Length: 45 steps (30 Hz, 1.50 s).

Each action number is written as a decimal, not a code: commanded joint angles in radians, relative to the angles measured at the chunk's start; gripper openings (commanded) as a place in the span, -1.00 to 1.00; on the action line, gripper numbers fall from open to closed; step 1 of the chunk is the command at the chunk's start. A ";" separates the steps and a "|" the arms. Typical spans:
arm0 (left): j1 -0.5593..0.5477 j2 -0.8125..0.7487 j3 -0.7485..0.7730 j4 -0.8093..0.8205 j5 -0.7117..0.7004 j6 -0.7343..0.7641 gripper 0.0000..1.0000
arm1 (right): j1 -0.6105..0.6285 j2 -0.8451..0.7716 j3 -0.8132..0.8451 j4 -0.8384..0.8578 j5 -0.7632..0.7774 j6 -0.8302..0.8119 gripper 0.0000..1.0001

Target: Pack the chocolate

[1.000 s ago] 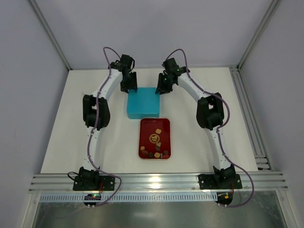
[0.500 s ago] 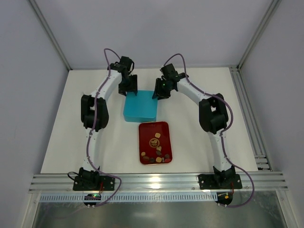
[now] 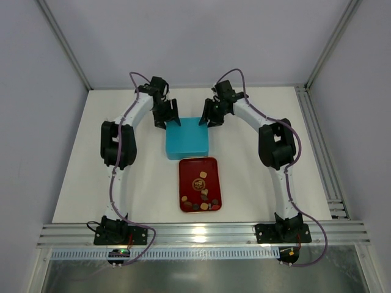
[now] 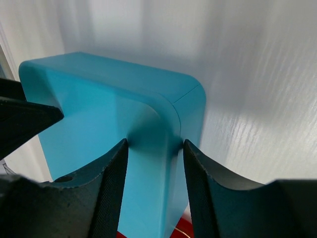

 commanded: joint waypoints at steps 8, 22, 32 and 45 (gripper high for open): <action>-0.024 0.113 -0.065 -0.076 0.037 -0.028 0.43 | -0.022 0.049 0.094 0.022 -0.033 -0.040 0.07; 0.022 0.038 0.240 -0.159 -0.081 0.038 0.56 | -0.103 -0.154 0.039 0.083 0.032 -0.037 0.35; 0.025 -0.316 -0.075 -0.046 -0.119 0.036 0.57 | -0.114 -0.512 -0.257 0.205 0.113 -0.031 0.58; 0.022 -0.942 -0.609 0.057 -0.081 0.067 0.59 | -0.114 -1.069 -0.767 0.300 0.197 -0.050 0.97</action>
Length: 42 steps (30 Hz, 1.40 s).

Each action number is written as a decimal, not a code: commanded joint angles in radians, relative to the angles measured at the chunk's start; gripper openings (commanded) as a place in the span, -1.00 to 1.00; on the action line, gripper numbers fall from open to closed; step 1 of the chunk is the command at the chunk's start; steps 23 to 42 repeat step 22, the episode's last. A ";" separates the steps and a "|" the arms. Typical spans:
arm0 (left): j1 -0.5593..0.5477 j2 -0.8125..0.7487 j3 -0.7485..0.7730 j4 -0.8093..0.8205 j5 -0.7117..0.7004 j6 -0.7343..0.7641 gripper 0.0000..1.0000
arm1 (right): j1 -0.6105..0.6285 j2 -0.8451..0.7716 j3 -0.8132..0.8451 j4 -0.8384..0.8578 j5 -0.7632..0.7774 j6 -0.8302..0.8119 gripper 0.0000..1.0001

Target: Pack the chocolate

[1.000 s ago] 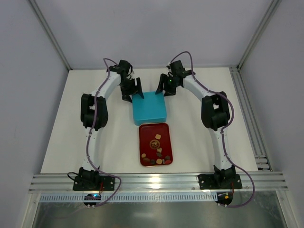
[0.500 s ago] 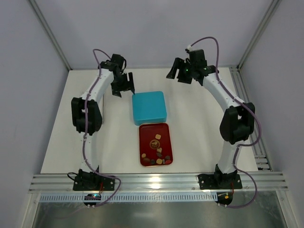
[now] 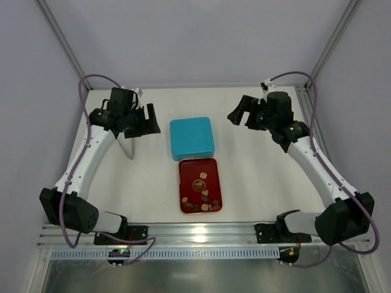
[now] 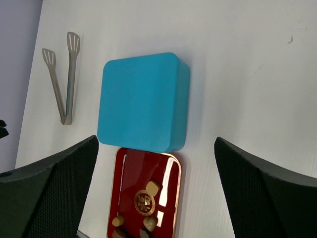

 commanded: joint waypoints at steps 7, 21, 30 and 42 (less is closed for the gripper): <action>-0.002 -0.307 -0.300 0.119 0.032 -0.001 0.59 | 0.004 -0.337 -0.238 -0.001 0.103 -0.020 0.99; -0.002 -0.399 -0.405 0.170 0.057 -0.007 0.59 | 0.002 -0.474 -0.355 -0.018 0.177 -0.025 1.00; -0.002 -0.399 -0.405 0.169 0.055 -0.006 0.59 | 0.004 -0.477 -0.351 -0.012 0.178 -0.022 0.99; -0.002 -0.399 -0.405 0.169 0.055 -0.006 0.59 | 0.004 -0.477 -0.351 -0.012 0.178 -0.022 0.99</action>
